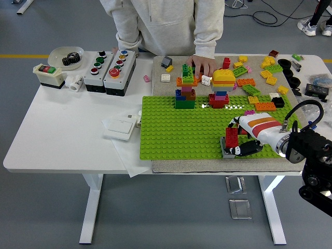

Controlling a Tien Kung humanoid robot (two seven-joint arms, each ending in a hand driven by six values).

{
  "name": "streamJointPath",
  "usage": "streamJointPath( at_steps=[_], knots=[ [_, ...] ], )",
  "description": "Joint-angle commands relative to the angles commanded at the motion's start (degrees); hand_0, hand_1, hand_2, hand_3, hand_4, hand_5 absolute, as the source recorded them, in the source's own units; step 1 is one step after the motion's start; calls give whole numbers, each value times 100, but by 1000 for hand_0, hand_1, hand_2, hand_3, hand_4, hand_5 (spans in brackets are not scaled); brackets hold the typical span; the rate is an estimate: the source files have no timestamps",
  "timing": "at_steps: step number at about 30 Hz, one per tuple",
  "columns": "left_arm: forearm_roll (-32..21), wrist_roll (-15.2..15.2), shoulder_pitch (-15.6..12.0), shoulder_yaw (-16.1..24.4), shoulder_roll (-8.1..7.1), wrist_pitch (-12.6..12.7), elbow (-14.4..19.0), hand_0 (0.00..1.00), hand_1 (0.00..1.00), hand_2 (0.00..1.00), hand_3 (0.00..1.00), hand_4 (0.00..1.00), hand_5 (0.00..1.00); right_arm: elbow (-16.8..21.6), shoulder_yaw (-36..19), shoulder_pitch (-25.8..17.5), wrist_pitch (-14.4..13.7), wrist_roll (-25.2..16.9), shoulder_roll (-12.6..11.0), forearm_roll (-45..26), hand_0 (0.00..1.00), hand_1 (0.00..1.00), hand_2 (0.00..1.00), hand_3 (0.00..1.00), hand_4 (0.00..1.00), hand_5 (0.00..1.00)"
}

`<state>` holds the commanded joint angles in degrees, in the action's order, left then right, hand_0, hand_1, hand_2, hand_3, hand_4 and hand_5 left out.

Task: Pick up the brick,pile it on top of brick,press brick,pick up the brick,pile it on top of brick,press brick

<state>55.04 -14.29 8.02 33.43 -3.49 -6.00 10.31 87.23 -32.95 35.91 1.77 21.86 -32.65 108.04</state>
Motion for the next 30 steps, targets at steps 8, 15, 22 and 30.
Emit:
streamJointPath(
  at_steps=[8,15,22,30],
  knots=[
    [-47,7,-17,-58,0,-6,0,813,721,607,541,537,552,-41,-45,-47,-69,-68,-11,9,202,397,592,569,772,449],
    [-96,18,-14,-113,2,-9,0,815,718,606,541,538,552,-52,-50,-57,-77,-86,-11,13,233,416,600,572,791,458],
    [-71,15,-18,-89,5,-6,0,818,717,606,541,537,550,-29,-56,-60,-43,-85,-19,22,259,435,612,578,804,462],
    [-59,15,-11,-70,3,-6,0,818,718,606,542,536,550,9,-75,-59,9,-82,-50,29,272,447,627,584,814,461]
  ],
)
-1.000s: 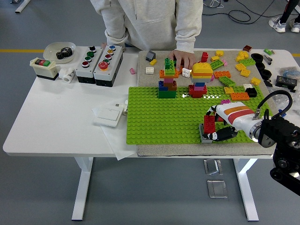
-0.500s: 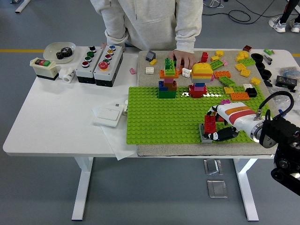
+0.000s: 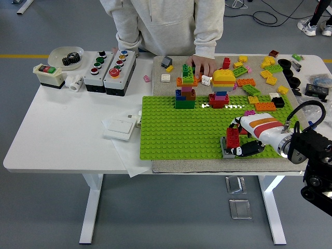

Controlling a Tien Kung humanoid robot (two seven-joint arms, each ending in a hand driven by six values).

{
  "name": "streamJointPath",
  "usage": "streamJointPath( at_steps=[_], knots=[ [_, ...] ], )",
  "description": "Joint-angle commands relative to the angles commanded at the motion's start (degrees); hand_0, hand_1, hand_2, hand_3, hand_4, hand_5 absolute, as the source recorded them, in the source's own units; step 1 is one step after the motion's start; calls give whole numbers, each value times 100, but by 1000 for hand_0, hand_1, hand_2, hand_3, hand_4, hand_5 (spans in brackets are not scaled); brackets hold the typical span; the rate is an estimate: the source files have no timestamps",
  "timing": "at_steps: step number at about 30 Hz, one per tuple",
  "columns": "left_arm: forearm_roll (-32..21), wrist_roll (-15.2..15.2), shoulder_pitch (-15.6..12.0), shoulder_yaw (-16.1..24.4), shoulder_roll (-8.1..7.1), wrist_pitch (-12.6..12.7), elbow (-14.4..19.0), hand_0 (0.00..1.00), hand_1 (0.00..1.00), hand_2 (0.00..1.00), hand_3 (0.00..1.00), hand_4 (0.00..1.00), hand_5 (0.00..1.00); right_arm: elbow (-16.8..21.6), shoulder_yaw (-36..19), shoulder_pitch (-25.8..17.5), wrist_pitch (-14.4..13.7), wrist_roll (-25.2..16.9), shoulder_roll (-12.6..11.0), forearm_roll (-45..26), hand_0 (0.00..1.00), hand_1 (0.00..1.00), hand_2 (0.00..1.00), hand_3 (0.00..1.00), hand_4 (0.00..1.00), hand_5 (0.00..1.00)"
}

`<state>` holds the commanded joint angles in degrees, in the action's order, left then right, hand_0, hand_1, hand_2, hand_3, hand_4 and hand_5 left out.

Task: Pick up the brick,pile it on top of brick,press brick,pick up the brick,pile it on top of brick,press brick

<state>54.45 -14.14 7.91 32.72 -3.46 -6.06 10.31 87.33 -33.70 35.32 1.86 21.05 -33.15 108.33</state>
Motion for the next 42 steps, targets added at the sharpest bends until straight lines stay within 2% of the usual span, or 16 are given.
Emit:
streamJointPath(
  at_steps=[42],
  knots=[
    [6,4,14,11,2,5,0,810,717,604,542,537,552,8,-28,-33,-49,-134,-14,55,288,476,694,637,863,473]
  ],
)
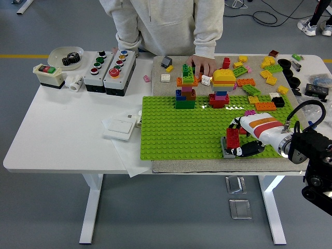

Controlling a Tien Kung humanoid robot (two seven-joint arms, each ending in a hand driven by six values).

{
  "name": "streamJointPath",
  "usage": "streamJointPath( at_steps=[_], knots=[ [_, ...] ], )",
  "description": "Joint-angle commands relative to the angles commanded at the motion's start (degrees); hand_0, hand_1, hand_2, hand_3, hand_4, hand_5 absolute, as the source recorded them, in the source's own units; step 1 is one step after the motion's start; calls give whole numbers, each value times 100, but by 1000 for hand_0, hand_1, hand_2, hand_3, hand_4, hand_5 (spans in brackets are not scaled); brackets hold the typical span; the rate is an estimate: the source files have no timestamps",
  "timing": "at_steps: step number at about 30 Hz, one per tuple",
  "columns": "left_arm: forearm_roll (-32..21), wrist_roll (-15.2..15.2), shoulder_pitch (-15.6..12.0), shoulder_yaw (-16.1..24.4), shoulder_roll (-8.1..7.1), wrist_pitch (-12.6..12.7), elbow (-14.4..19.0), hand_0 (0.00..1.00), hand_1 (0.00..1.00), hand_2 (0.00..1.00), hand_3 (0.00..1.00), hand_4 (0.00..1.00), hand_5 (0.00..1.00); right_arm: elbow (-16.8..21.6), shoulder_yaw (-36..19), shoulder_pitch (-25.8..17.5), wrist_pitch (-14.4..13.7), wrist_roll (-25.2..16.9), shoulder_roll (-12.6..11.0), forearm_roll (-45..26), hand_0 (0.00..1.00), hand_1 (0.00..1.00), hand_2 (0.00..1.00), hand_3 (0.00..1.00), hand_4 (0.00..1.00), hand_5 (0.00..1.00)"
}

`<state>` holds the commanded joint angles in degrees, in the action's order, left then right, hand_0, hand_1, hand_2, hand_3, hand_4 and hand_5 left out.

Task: Pick up the brick,pile it on top of brick,press brick,pick up the brick,pile it on top of brick,press brick

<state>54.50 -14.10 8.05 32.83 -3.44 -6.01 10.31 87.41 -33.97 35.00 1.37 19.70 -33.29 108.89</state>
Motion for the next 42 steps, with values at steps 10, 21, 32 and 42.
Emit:
streamJointPath(
  at_steps=[10,21,32,42],
  knots=[
    [5,1,-3,4,4,2,0,812,716,605,541,537,552,-42,-12,-43,-127,-120,-3,12,306,486,695,648,872,472],
    [1,7,-5,0,7,4,0,811,716,604,541,537,552,-93,-36,-79,-160,-147,8,-3,305,487,697,654,875,470],
    [-8,9,-9,-17,9,4,0,812,716,604,541,537,553,-185,-49,-118,-216,-182,53,-19,304,491,697,654,876,470],
    [9,1,-4,-9,5,6,0,809,716,604,541,538,554,-235,-55,-103,-242,-216,63,-37,307,489,697,652,873,469]
  ],
)
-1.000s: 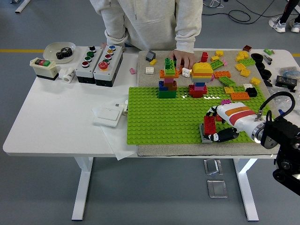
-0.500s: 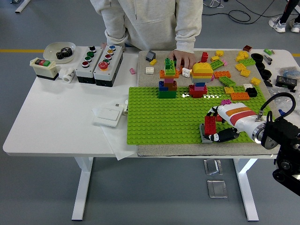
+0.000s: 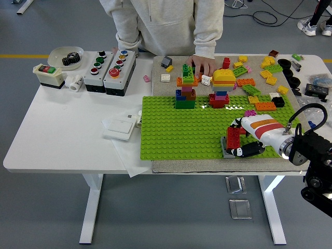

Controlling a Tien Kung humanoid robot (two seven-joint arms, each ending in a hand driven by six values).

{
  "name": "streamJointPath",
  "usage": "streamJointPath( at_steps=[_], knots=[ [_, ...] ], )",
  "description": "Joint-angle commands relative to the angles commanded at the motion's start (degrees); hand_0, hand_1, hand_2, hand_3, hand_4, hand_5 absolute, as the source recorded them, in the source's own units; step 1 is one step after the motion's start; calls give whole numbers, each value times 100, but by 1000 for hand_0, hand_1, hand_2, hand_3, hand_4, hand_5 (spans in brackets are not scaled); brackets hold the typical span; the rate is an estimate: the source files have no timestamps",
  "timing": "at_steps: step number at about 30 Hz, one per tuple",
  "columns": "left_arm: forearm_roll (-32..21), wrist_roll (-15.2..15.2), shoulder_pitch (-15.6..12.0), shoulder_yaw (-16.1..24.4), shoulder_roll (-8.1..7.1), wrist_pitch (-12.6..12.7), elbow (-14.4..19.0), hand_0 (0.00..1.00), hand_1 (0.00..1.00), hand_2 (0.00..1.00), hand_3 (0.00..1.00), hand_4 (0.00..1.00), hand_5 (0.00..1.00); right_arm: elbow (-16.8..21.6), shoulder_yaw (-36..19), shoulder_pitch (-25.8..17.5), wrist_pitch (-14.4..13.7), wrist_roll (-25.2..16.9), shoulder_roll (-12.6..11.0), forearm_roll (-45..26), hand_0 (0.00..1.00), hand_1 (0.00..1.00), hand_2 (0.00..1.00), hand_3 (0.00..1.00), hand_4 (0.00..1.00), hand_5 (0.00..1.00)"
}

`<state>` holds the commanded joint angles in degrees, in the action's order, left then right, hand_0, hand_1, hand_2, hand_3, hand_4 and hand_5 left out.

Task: Pick up the brick,pile it on top of brick,press brick,pick up the brick,pile it on top of brick,press brick

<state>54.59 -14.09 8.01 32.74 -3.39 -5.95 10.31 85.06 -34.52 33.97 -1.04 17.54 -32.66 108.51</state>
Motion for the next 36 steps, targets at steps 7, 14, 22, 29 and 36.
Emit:
streamJointPath(
  at_steps=[7,14,22,29,36],
  knots=[
    [9,-1,-4,2,2,-2,0,809,716,604,541,538,553,-27,23,21,13,-31,-6,-19,306,491,697,651,873,468],
    [10,1,-3,1,4,-2,0,812,715,604,541,537,551,-57,116,78,6,-102,-18,-24,307,490,697,648,870,465],
    [-1,3,10,-2,1,1,0,810,714,604,540,537,552,-83,160,139,-90,-178,-19,30,268,458,657,602,838,458],
    [7,1,16,17,-2,2,0,809,714,604,540,537,553,-129,164,154,-143,-232,-23,22,249,441,612,567,807,452],
    [2,4,21,17,0,3,0,809,713,604,540,536,552,-230,185,193,-169,-423,-27,-128,233,426,587,552,787,454]
  ],
)
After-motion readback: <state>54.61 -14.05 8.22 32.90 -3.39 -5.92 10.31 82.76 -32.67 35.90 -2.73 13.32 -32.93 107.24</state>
